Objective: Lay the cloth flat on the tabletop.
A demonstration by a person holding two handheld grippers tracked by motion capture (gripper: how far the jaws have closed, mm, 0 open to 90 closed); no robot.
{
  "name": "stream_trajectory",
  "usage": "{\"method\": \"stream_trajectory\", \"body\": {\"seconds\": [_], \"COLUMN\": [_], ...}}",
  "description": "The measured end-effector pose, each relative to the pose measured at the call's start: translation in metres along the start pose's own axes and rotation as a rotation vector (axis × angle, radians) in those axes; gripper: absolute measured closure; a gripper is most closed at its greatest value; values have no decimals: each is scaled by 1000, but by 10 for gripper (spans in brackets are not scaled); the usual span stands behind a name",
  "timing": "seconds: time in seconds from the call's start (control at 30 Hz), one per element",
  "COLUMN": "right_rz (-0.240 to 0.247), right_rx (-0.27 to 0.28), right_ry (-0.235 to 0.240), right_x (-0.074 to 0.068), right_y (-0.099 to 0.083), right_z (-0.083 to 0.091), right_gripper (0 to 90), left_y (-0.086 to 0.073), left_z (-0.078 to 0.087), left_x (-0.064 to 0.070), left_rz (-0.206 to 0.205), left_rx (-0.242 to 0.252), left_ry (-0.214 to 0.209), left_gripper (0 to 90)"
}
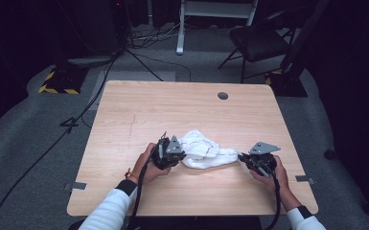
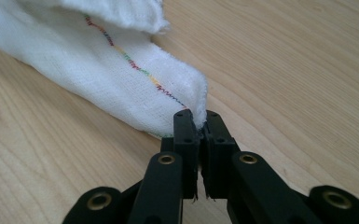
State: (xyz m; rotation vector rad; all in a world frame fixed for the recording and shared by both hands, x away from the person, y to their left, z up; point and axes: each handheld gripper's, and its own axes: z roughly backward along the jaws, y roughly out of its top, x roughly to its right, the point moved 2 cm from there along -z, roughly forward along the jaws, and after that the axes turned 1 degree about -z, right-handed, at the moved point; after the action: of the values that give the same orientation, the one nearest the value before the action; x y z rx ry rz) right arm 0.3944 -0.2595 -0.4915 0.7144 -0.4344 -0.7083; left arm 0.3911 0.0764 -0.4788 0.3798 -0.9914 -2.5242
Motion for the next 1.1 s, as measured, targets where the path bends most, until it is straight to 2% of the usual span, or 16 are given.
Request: {"method": "stream_trajectory", "body": {"seconds": [0.13, 0.17, 0.2, 0.27, 0.4, 0.53, 0.63, 0.67, 0.77, 0.83, 0.87, 0.9, 0.93, 1.03, 1.07, 1.1], "right_rz": [16, 17, 29, 37, 58, 61, 71, 75, 75, 76, 73, 69, 69, 60, 52, 52], "right_rx": [0, 1, 1, 6, 8, 5, 2, 5, 5, 7, 6, 4, 4, 3, 7, 7], "right_ry": [24, 35, 38, 44, 48, 45, 45, 46, 45, 46, 46, 47, 47, 22, 14, 14], "right_x": [-4, -5, -7, -9, -13, -14, -14, -13, -13, -12, -12, -11, -11, -8, -7, -7], "right_y": [-1, -2, -2, -1, 1, 1, 0, -1, -1, -1, -1, -2, -2, -2, -1, -1], "right_z": [3, 3, 4, 5, 5, 4, 4, 4, 5, 5, 5, 4, 4, 5, 6, 6], "right_gripper": [857, 856, 855, 854, 853, 850, 848, 846, 844, 844, 844, 847, 847, 854, 855, 855], "left_y": [-11, -12, -10, -5, 25, 58, 76, 83, 84, 82, 80, 79, 78, 78, 77, 77], "left_z": [10, 12, 14, 13, 5, -20, -42, -57, -69, -77, -78, -78, -77, -63, -50, -50], "left_x": [4, 4, 6, 8, 25, 40, 47, 48, 45, 41, 39, 38, 36, 29, 22, 22], "left_rz": [55, 68, 93, 99, 48, -18, -41, -50, -44, -37, -45, -51, -60, -33, -28, -28], "left_rx": [3, 10, 17, 25, 74, 65, 20, -30, -74, -108, -117, -121, -122, -55, -19, -19], "left_ry": [-1, 1, 21, 27, 33, 22, 19, 41, 40, 13, -6, -14, -13, -2, 12, 12], "left_gripper": [732, 681, 540, 406, 283, 268, 279, 290, 331, 423, 516, 673, 673, 823, 838, 847]}}
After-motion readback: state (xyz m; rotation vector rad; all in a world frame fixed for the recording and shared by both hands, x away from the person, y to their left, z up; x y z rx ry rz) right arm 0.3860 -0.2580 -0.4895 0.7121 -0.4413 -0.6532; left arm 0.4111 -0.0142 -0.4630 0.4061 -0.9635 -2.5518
